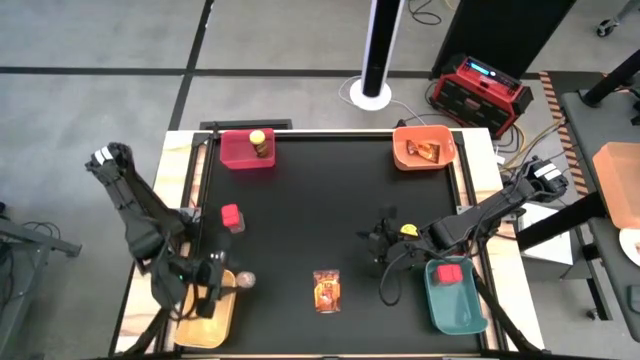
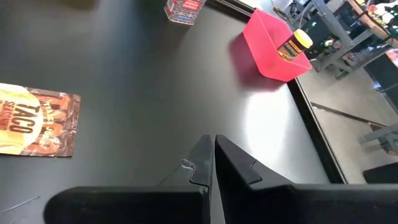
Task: Sort spices by type
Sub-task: Put the brown seasoning bottle into the yellow bin
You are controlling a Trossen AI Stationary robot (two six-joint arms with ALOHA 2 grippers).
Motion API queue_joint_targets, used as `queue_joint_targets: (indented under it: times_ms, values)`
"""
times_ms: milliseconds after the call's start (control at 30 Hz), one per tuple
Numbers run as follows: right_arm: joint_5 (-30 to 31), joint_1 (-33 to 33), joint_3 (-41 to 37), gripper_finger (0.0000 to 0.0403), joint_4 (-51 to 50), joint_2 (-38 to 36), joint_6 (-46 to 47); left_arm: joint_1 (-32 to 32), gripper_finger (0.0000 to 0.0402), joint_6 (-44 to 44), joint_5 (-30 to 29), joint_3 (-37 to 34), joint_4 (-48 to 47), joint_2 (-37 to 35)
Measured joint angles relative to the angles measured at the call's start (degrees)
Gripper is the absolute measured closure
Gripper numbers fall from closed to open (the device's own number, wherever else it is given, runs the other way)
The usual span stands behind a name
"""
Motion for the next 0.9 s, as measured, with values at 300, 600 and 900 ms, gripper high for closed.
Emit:
queue_joint_targets:
  times_ms: [300,600,900]
  values:
    - [0.0,0.0,0.0,0.0393,0.0,0.0,0.3,-1.1,0.0232,-23.9,7.1,-13.0,2.4,-9.9]
    - [-0.2,0.0,0.0,0.0393,0.0,0.0,1.3,-6.1,0.0232,-21.7,9.7,-14.0,1.6,-10.1]
    - [-1.3,0.0,0.0,0.0393,0.2,0.0,1.5,-15.1,0.0232,-32.2,9.1,-13.7,-6.0,-10.0]
